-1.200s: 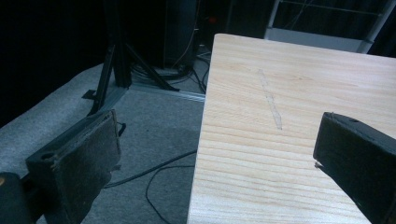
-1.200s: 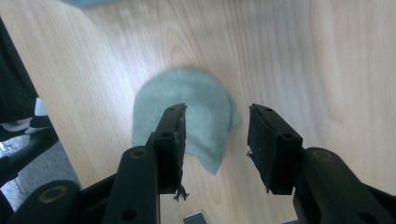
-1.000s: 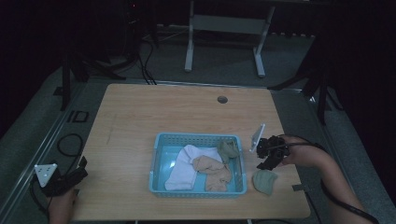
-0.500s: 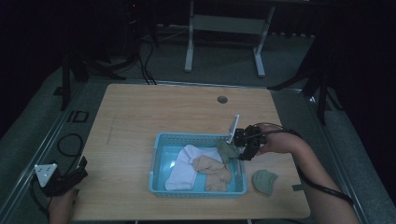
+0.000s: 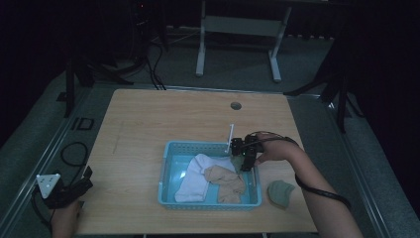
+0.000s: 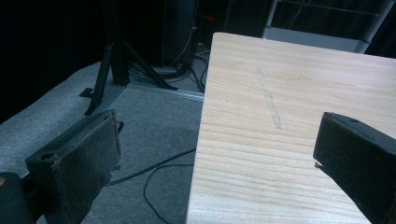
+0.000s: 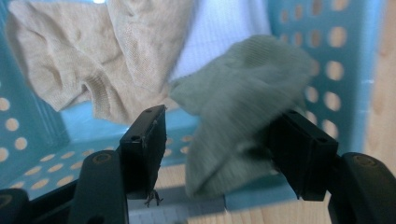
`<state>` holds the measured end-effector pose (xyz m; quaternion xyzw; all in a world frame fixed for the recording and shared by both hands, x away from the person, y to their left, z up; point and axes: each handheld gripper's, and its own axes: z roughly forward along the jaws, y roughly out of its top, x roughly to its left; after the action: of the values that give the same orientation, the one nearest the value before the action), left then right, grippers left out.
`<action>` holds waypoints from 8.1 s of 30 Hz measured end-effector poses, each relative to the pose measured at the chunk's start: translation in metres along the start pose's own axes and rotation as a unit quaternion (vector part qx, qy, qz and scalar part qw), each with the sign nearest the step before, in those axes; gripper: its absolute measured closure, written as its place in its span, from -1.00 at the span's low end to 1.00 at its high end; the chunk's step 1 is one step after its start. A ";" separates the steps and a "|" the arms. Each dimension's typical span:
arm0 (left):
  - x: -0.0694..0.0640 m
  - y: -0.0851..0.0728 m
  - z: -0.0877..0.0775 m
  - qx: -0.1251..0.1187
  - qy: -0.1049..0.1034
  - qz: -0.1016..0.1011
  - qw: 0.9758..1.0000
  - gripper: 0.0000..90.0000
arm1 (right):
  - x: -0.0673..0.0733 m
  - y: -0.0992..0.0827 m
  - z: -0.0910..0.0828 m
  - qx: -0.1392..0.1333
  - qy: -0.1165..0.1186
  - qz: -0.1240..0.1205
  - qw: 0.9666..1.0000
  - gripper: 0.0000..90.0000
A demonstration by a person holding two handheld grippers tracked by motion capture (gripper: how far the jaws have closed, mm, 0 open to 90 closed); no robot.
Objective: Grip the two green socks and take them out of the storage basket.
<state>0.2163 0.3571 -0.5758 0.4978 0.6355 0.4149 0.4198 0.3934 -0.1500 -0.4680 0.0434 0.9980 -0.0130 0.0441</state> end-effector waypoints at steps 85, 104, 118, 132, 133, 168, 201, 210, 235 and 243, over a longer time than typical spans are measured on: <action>0.000 0.000 0.000 0.004 0.004 0.003 1.000 -0.98 | -0.009 -0.120 -0.048 -0.024 -0.012 0.080 0.996 0.87; -0.001 0.000 0.000 0.003 0.004 0.004 1.000 -0.98 | -0.026 -0.112 0.019 -0.050 0.011 0.118 0.992 0.87; 0.000 0.000 0.001 0.007 0.001 0.004 1.000 -0.98 | -0.025 -0.099 0.045 -0.038 0.023 0.113 0.993 0.86; 0.000 0.001 0.001 0.008 0.002 0.003 1.000 -0.98 | -0.025 -0.104 0.034 -0.007 0.001 0.121 0.993 0.40; 0.000 0.000 0.001 0.007 0.002 0.003 1.000 -0.98 | -0.025 -0.106 0.031 -0.004 -0.001 0.124 0.992 0.35; -0.001 0.000 0.001 0.006 0.005 0.004 1.000 -0.98 | 0.009 -0.190 0.038 -0.092 -0.041 0.285 0.953 -0.32; 0.000 0.000 0.000 0.005 0.003 0.003 1.000 -0.98 | 0.064 -0.245 0.086 -0.290 -0.225 0.551 0.749 -0.76; 0.000 0.000 0.000 0.004 0.003 0.001 1.000 -0.98 | 0.083 -0.258 0.084 -0.349 -0.300 0.568 0.683 -0.76; -0.001 0.000 0.000 0.004 0.003 0.001 1.000 -0.98 | 0.108 -0.278 0.087 -0.439 -0.342 0.562 0.612 -0.76; -0.001 0.000 0.000 0.003 0.002 0.004 1.000 -0.98 | 0.106 -0.277 0.089 -0.434 -0.341 0.559 0.619 -0.76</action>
<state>0.2161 0.3565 -0.5757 0.5005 0.6360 0.4155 0.4152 0.2716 -0.4195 -0.5599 0.5615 0.5841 0.4346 0.3933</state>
